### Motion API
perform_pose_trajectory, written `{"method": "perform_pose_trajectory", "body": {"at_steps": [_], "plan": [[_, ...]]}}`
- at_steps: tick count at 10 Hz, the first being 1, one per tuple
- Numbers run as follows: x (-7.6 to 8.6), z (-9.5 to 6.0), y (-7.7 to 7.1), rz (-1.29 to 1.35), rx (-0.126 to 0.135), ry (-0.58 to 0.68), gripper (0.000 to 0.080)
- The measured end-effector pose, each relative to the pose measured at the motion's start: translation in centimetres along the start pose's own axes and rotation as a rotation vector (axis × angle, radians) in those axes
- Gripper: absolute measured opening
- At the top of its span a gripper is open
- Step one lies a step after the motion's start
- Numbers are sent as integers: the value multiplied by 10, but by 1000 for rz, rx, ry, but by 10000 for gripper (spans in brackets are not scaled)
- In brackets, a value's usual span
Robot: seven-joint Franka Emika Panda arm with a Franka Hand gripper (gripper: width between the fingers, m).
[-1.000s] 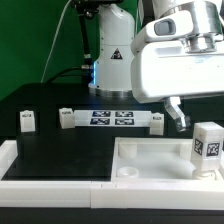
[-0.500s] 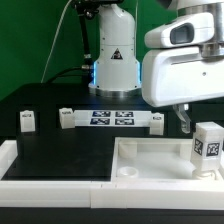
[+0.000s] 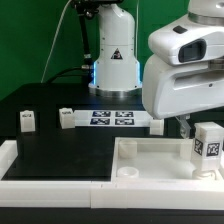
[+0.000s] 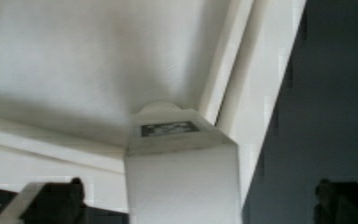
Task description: Assemble one leg
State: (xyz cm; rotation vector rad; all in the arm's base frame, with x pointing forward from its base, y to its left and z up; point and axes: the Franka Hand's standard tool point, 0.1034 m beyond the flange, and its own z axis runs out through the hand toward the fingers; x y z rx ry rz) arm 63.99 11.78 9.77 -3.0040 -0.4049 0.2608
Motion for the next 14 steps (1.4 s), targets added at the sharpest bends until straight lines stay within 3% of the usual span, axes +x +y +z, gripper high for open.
{"method": "perform_pose_trajectory", "body": {"at_steps": [2, 4, 5, 6, 11, 14], "plan": [[0, 0, 0, 0, 0, -1, 649], [0, 1, 0, 0, 0, -1, 391], [0, 1, 0, 0, 0, -1, 391], [0, 1, 0, 0, 0, -1, 298], [0, 1, -1, 91, 3, 0, 298], [2, 1, 3, 569, 61, 16, 298]]}}
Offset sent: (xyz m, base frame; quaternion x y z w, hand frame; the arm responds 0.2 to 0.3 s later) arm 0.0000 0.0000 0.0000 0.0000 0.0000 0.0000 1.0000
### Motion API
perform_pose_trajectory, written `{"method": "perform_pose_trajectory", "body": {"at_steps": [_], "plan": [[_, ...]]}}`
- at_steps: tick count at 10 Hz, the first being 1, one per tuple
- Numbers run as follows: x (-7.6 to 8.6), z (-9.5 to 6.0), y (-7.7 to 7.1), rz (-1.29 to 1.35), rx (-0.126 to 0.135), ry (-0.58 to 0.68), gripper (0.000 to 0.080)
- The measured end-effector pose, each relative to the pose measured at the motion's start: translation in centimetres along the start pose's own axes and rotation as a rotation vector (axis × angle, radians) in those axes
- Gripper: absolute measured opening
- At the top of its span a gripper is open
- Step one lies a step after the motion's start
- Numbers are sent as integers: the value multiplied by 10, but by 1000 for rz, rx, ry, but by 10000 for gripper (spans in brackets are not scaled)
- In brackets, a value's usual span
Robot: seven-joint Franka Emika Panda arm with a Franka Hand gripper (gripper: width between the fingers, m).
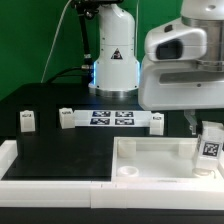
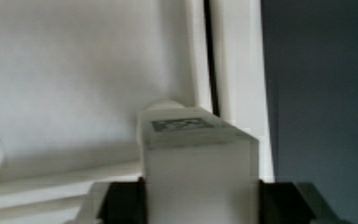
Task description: Assemble one leg
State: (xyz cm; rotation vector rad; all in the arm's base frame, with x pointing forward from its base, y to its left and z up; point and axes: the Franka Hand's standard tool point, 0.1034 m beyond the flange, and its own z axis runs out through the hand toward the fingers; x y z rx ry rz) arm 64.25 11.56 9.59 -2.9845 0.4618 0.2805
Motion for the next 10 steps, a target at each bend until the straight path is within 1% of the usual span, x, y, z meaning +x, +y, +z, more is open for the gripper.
{"method": "perform_pose_trajectory", "body": {"at_steps": [1, 4, 5, 7, 8, 9, 10], "plan": [[2, -1, 0, 141, 6, 18, 298], [6, -1, 0, 531, 41, 54, 298], [4, 0, -3, 647, 44, 50, 298], [3, 1, -5, 780, 52, 42, 307], [3, 1, -5, 756, 51, 42, 307], [3, 1, -5, 752, 50, 42, 485], [1, 3, -8, 679, 48, 38, 485]]}}
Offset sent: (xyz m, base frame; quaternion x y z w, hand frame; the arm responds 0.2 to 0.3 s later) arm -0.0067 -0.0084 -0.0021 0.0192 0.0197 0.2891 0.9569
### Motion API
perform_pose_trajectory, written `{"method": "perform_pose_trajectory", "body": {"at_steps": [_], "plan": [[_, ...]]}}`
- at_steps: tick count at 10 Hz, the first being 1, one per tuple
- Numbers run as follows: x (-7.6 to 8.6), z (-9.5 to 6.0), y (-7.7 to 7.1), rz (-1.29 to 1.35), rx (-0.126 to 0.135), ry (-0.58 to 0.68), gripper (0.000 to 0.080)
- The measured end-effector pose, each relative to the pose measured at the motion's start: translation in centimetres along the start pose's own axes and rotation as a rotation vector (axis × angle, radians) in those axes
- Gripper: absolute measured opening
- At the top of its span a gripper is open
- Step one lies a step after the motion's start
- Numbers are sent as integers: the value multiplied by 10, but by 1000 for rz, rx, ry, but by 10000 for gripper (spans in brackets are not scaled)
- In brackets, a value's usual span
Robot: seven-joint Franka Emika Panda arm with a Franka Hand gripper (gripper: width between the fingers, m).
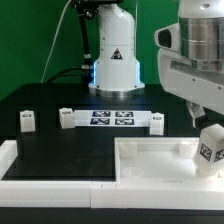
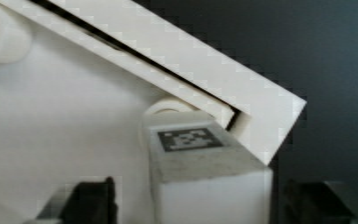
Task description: Assemble one leg
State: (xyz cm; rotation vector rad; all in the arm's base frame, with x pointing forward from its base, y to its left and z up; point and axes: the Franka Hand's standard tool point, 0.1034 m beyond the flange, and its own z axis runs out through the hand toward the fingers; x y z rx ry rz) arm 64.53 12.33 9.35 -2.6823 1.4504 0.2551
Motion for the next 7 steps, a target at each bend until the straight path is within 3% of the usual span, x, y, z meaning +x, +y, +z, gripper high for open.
{"method": "perform_pose_trajectory", "body": {"at_steps": [1, 2, 7], "plan": [[0, 2, 1, -82, -3, -5, 612], [1, 2, 1, -213, -4, -5, 638], [1, 3, -1, -874, -18, -25, 649]]}}
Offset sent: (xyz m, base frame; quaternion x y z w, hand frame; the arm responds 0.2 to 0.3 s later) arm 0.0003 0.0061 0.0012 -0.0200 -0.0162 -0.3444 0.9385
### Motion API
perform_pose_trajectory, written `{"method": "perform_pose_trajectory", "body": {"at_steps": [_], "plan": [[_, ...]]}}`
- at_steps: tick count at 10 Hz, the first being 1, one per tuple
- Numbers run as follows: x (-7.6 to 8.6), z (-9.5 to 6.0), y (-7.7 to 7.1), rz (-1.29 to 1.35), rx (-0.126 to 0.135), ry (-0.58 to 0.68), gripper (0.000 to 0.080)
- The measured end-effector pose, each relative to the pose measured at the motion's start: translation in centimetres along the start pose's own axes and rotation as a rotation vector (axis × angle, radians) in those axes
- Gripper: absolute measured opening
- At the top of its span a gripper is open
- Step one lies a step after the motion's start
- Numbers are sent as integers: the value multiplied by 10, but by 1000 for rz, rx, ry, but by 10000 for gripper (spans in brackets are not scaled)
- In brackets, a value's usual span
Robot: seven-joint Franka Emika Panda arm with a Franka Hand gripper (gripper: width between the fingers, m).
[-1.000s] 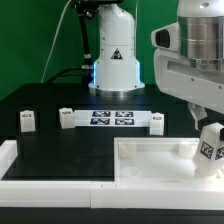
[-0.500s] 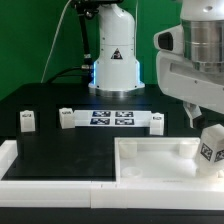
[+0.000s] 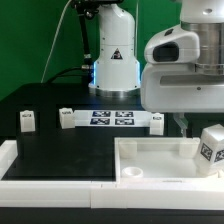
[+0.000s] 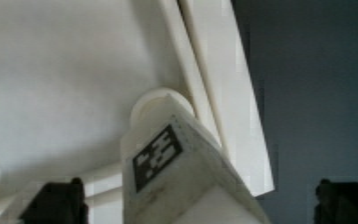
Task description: Assemble one leg
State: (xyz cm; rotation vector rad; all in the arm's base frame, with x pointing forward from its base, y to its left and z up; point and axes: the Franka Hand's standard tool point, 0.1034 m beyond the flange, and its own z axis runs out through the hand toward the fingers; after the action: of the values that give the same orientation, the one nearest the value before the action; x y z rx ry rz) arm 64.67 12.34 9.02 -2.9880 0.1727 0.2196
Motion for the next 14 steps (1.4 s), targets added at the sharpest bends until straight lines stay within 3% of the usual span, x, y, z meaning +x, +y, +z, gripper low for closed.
{"method": "perform_pose_trajectory", "body": {"at_steps": [3, 5, 7, 8, 11, 14], "plan": [[1, 2, -4, -417, -15, -8, 649], [3, 2, -3, -518, -14, -2, 649], [3, 2, -3, -507, -14, -1, 369], [4, 1, -1, -506, -15, 0, 295], [5, 0, 0, -455, -15, 3, 295], [0, -1, 12, -102, 29, 65, 294]]}}
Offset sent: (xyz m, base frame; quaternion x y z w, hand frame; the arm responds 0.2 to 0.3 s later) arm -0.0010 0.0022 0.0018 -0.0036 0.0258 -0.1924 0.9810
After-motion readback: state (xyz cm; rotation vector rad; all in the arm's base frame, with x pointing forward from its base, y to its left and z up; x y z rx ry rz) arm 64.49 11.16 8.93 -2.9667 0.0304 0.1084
